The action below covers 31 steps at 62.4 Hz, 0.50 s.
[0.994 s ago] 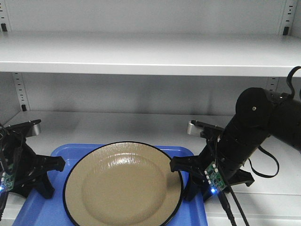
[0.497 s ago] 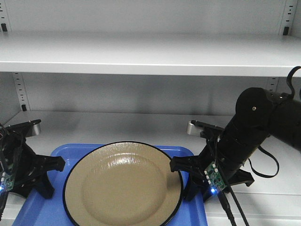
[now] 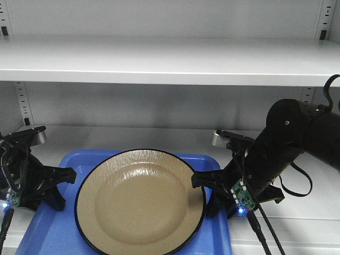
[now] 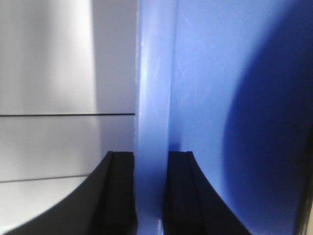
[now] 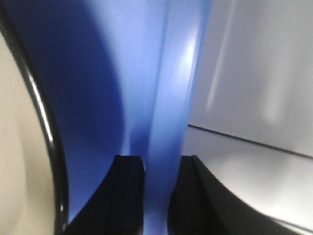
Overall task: Place disk in tray to left cabinet
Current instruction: 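Push the tray with both grippers onto the lower shelf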
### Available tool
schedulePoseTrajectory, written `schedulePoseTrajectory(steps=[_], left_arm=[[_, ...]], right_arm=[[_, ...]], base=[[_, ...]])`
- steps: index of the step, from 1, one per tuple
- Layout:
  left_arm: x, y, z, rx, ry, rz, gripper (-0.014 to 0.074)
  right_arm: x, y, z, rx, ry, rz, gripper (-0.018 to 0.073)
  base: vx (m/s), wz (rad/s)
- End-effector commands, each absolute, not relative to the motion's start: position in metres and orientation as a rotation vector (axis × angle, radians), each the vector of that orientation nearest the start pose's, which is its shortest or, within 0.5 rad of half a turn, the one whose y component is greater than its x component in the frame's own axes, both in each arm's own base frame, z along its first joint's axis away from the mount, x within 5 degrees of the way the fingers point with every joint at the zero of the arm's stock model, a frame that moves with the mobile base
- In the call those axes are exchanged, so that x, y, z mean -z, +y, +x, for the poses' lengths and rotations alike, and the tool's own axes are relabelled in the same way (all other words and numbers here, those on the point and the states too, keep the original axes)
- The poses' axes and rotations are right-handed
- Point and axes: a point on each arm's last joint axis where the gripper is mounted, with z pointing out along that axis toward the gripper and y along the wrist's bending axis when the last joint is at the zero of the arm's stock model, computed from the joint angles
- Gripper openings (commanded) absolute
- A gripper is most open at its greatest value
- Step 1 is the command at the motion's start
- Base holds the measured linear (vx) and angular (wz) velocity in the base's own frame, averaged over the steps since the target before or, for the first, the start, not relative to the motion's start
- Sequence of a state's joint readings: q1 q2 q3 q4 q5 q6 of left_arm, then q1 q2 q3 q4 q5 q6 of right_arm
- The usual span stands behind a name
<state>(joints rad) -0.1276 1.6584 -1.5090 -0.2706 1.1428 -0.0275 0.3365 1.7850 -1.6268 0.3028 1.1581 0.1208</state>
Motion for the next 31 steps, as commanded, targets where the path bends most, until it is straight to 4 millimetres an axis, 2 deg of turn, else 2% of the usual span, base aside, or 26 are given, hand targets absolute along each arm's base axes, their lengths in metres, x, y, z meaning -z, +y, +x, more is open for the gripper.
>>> schedulePoseTrajectory(steps=[1,15,31], left_arm=[[-0.349,-0.072,0.344,0.494,2.636,-0.006,0.0],[-0.344,-0.073,0.349,0.492,2.633,-0.015,0.0],[-0.348,-0.072,0.357,0.481,2.541,-0.033,0.0]], right_arm=[[-0.347,0.151,0.345,-0.601,2.663,-0.218,-0.0001],[-0.348,0.151,0.351,-0.592,2.618,-0.205,-0.0001],[-0.328,0.151,0.367,-0.494,2.622,-0.212,-0.0001]], base=[[0.0,0.0],[0.0,0.0],[0.0,0.0]])
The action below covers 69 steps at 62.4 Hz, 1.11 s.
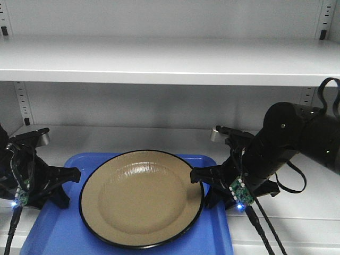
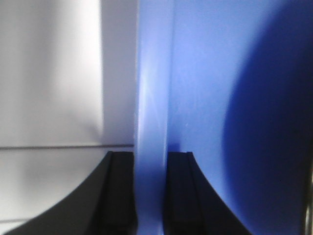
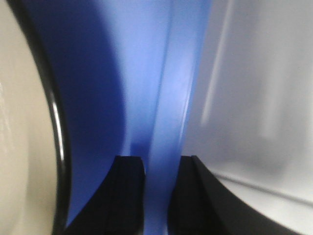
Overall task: Place disk in tray to left cabinet
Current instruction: 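Push the tray with both grippers onto the lower shelf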
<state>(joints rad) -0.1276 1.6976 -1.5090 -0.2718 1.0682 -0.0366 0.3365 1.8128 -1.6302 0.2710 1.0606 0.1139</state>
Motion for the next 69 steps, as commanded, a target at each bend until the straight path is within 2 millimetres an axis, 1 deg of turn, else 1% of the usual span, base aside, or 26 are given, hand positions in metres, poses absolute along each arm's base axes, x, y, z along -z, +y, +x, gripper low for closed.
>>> schedulePoseTrajectory(steps=[1,14,27,36,39,49,52,69], left_arm=[[-0.348,-0.072,0.357,0.481,2.535,-0.035,0.0],[-0.353,-0.067,0.366,0.408,2.431,-0.031,0.0],[-0.358,-0.063,0.373,0.335,2.33,-0.017,0.0002],[-0.359,-0.062,0.378,0.314,2.288,-0.015,0.0004],[-0.357,-0.062,0.38,0.315,2.286,-0.018,0.0004],[-0.336,-0.064,0.393,0.312,2.329,-0.025,0.0004],[-0.333,-0.064,0.396,0.31,2.327,-0.028,0.0006],[-0.323,-0.066,0.409,0.293,2.268,-0.012,0.0037]], right_arm=[[-0.327,0.151,0.368,-0.488,2.62,-0.213,-0.0001],[-0.32,0.148,0.381,-0.392,2.552,-0.226,-0.0001],[-0.324,0.145,0.391,-0.317,2.441,-0.244,-0.0001],[-0.327,0.146,0.394,-0.313,2.388,-0.241,-0.0001],[-0.328,0.146,0.396,-0.314,2.37,-0.239,-0.0001],[-0.33,0.146,0.398,-0.309,2.333,-0.239,0.0],[-0.331,0.146,0.398,-0.307,2.328,-0.24,0.0001],[-0.335,0.143,0.404,-0.233,2.246,-0.276,0.0034]], base=[[0.0,0.0],[0.0,0.0],[0.0,0.0],[0.0,0.0],[0.0,0.0],[0.0,0.0],[0.0,0.0],[0.0,0.0]])
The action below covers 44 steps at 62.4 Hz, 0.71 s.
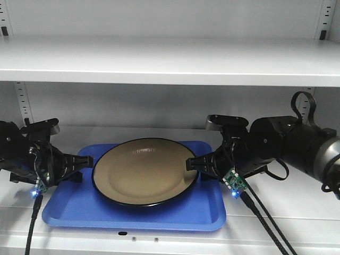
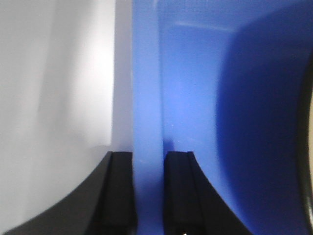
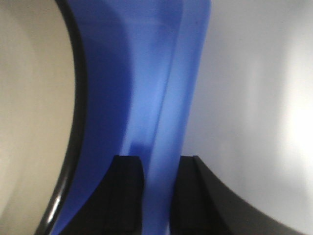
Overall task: Place disk in tray to left cabinet
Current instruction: 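Push the tray with both grippers onto the lower shelf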
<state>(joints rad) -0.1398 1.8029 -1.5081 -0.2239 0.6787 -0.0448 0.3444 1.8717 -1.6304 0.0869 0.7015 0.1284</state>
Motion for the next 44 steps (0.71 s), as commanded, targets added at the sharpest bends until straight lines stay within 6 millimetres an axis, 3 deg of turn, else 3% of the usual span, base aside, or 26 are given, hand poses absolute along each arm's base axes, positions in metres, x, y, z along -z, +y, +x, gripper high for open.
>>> schedulePoseTrajectory(steps=[1,13,32,44], left_arm=[[-0.323,-0.066,0.41,0.292,2.267,-0.01,0.0041],[-0.316,-0.066,0.415,0.283,2.269,0.0,0.0139],[-0.323,-0.066,0.418,0.277,2.193,-0.003,0.0365],[-0.33,-0.065,0.417,0.276,2.159,-0.005,0.0412]], right_arm=[[-0.336,0.143,0.404,-0.233,2.243,-0.276,0.0041],[-0.337,0.14,0.406,-0.166,2.213,-0.316,0.0148],[-0.338,0.137,0.408,-0.098,2.185,-0.354,0.0428],[-0.341,0.136,0.405,-0.092,2.194,-0.355,0.0486]], base=[[0.0,0.0],[0.0,0.0],[0.0,0.0],[0.0,0.0]])
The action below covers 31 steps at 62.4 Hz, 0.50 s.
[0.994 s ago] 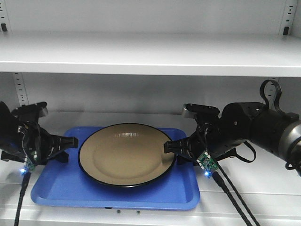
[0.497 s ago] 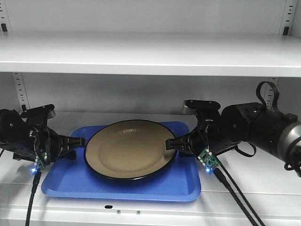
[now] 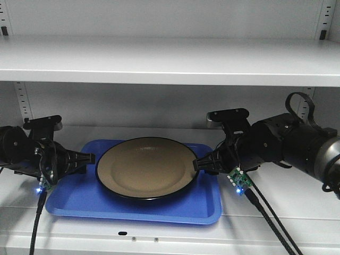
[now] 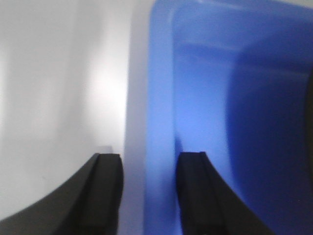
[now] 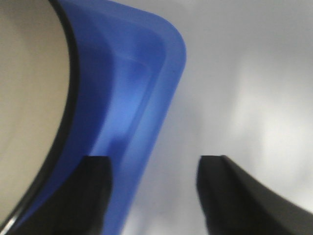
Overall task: Place disk in tray to left cabinet
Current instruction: 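Push the tray with both grippers onto the lower shelf, then open both grippers and pull them back from the tray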
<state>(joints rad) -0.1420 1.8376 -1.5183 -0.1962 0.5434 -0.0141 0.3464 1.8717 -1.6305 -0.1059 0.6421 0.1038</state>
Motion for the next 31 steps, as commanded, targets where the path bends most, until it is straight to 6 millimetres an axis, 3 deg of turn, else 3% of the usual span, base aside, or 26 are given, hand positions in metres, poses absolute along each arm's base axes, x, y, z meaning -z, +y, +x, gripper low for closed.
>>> schedulePoseTrajectory(steps=[1,22,31], left_arm=[[-0.331,-0.064,0.416,0.275,2.151,-0.007,0.0412],[-0.362,-0.062,0.398,0.274,2.097,0.009,0.0404],[-0.372,-0.061,0.383,0.281,2.141,0.023,0.0298]], right_arm=[[-0.341,0.135,0.405,-0.092,2.194,-0.355,0.0485],[-0.364,0.129,0.39,-0.09,2.174,-0.344,0.047],[-0.373,0.125,0.378,-0.089,2.221,-0.325,0.033]], base=[[0.0,0.0],[0.0,0.0],[0.0,0.0]])
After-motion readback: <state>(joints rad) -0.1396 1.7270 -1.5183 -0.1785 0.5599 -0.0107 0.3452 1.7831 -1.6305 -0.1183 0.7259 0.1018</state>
